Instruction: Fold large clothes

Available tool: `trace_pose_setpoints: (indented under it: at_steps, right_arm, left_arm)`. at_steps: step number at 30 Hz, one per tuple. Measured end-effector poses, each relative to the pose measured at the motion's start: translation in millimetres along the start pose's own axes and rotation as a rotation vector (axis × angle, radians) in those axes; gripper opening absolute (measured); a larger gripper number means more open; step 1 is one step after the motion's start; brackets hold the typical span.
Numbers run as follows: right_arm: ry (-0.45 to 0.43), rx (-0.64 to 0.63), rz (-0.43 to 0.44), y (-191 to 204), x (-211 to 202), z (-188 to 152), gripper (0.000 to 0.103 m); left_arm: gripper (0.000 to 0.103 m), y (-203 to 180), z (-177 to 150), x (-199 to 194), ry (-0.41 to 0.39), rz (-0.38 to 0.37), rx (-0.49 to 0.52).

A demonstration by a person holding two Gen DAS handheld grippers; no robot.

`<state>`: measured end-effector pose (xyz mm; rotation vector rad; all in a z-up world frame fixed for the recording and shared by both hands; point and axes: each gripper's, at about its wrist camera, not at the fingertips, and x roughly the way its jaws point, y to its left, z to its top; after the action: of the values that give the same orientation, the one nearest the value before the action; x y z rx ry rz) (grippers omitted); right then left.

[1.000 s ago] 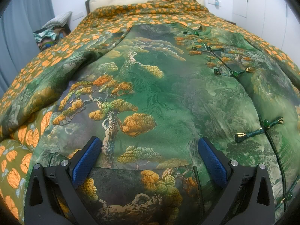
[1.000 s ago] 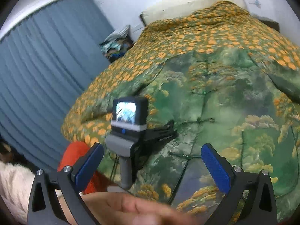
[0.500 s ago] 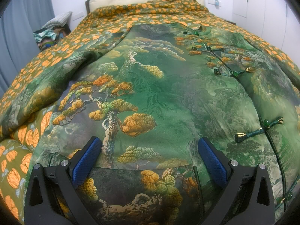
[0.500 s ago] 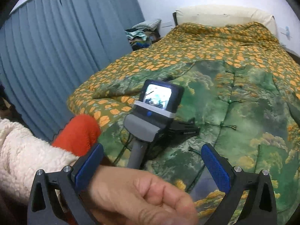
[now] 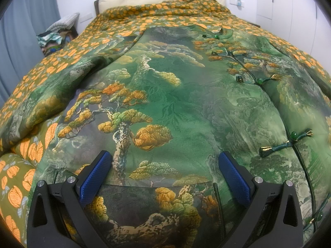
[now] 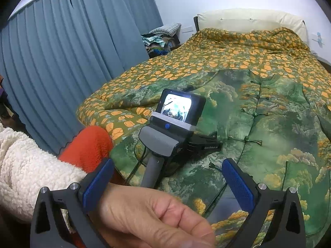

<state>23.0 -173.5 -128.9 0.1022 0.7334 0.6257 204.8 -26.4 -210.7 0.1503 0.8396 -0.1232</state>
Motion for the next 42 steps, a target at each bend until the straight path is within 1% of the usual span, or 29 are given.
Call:
trace_pose_setpoints:
  at_steps: [4,8,20,27,31,37,42]
  right_arm:
    - [0.006,0.016,0.003,-4.0,0.9,-1.0,0.102]
    - [-0.005,-0.004,-0.004,-0.9,-1.1,0.4,0.102]
    - [-0.003,0.002,-0.006,-3.2,-2.1,-1.0,0.102]
    - [0.02,0.019,-0.028,-9.7,2.6,-2.9,0.102]
    - [0.028,0.036,-0.122,-22.8,1.5,-1.8,0.102]
    - [0.05,0.097,-0.307,-61.5,-4.1,-2.2,0.102]
    - [0.07,0.136,-0.381,-82.1,-5.4,-6.1,0.102]
  left_arm:
    - [0.103,0.0,0.0,0.0,0.0,0.0,0.0]
    - [0.103,0.0,0.1,-0.1,0.0,0.0,0.0]
    - [0.103,0.1,0.1,-0.1,0.0,0.0,0.0]
    - [0.103,0.1,0.1,-0.2,0.0,0.0,0.0]
    - [0.103,0.1,0.0,-0.2,0.0,0.0,0.0]
    - [0.103,0.1,0.0,-0.1,0.0,0.0,0.0]
    - [0.103,0.1,0.0,-0.1,0.0,0.0,0.0]
